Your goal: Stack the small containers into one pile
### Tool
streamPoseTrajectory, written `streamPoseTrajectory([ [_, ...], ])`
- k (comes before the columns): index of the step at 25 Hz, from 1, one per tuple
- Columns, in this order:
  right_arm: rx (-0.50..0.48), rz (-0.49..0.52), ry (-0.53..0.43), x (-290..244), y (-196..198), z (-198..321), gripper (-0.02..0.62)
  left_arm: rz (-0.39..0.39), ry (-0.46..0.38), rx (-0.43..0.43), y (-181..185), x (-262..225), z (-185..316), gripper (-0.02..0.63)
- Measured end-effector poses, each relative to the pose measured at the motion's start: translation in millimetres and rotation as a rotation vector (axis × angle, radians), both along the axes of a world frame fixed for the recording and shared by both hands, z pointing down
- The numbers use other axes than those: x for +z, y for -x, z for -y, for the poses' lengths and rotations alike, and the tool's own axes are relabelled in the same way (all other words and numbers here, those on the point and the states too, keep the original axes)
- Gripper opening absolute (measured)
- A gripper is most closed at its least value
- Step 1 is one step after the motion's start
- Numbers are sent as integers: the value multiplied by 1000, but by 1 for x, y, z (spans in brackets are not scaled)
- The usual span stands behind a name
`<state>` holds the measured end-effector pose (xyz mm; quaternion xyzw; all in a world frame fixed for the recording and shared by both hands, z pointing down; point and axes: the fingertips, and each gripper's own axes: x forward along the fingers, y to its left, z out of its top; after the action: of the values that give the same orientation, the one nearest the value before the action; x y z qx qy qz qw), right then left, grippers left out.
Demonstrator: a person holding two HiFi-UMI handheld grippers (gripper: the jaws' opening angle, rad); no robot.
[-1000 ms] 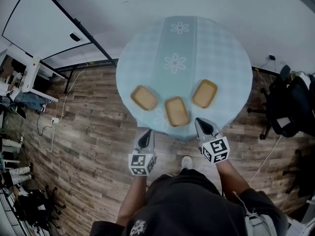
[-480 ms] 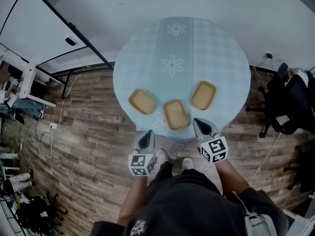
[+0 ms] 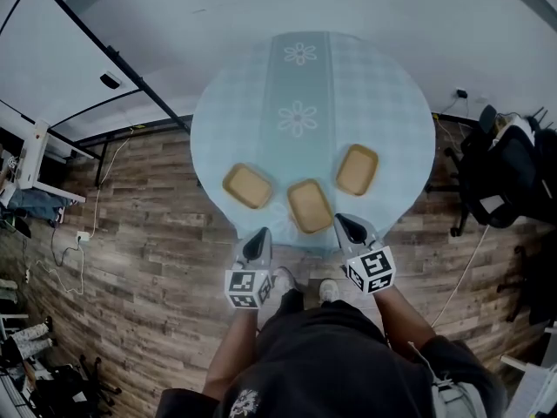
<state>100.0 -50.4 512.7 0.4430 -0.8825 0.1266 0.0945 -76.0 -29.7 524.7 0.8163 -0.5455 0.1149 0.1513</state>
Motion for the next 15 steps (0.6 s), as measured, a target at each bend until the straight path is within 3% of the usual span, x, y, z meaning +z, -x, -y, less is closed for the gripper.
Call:
streamPoseTrajectory([
  [9, 3, -93, 35, 33, 8, -8, 3, -10, 36, -4, 10, 29, -5, 6],
  [15, -34, -100, 52, 55, 17, -15, 186, -8, 67, 8, 10, 52, -11, 6],
])
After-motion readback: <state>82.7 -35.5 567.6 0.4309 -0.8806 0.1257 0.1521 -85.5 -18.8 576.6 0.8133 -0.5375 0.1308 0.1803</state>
